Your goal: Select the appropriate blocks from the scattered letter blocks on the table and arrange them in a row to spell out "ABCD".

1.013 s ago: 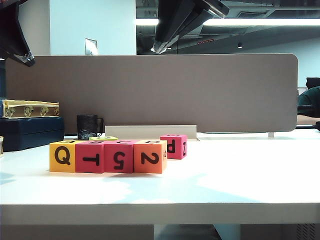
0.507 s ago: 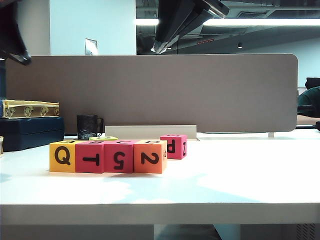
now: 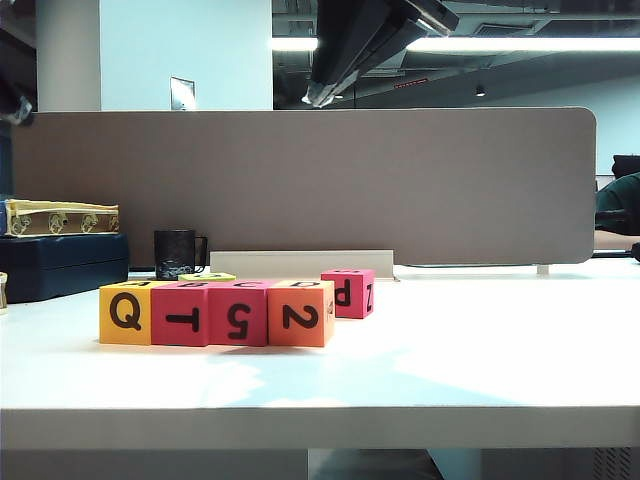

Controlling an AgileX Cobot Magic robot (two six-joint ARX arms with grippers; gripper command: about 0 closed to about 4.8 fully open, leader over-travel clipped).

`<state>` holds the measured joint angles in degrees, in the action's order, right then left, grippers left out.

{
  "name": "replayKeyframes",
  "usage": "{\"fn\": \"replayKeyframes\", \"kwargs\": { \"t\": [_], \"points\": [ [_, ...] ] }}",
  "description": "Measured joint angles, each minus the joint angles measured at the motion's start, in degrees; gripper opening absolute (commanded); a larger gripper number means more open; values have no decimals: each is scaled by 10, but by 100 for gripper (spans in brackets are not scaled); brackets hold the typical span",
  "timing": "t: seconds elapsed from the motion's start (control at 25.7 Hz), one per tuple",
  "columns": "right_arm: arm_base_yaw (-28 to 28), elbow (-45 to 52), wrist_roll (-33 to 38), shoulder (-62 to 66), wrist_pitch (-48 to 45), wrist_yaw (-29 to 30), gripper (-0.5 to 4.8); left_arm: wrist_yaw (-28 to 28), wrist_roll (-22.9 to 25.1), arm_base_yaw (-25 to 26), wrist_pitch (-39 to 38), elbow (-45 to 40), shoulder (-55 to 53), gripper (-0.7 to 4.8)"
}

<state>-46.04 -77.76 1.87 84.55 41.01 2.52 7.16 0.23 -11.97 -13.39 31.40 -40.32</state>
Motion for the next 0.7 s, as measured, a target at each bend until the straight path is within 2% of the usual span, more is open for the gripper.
{"fn": "replayKeyframes", "kwargs": {
  "t": [0.12,0.23,0.43,0.7],
  "points": [
    [0,0,0,0,0,0,-1,-11,-26,27,80,-92,65,-5],
    [0,0,0,0,0,0,-1,-23,-44,63,123,-178,156,-5],
    [0,0,0,0,0,0,-1,-33,-62,125,123,-278,317,-5],
    [0,0,0,0,0,0,-1,-32,-63,125,87,-311,353,-5]
  ]
}}
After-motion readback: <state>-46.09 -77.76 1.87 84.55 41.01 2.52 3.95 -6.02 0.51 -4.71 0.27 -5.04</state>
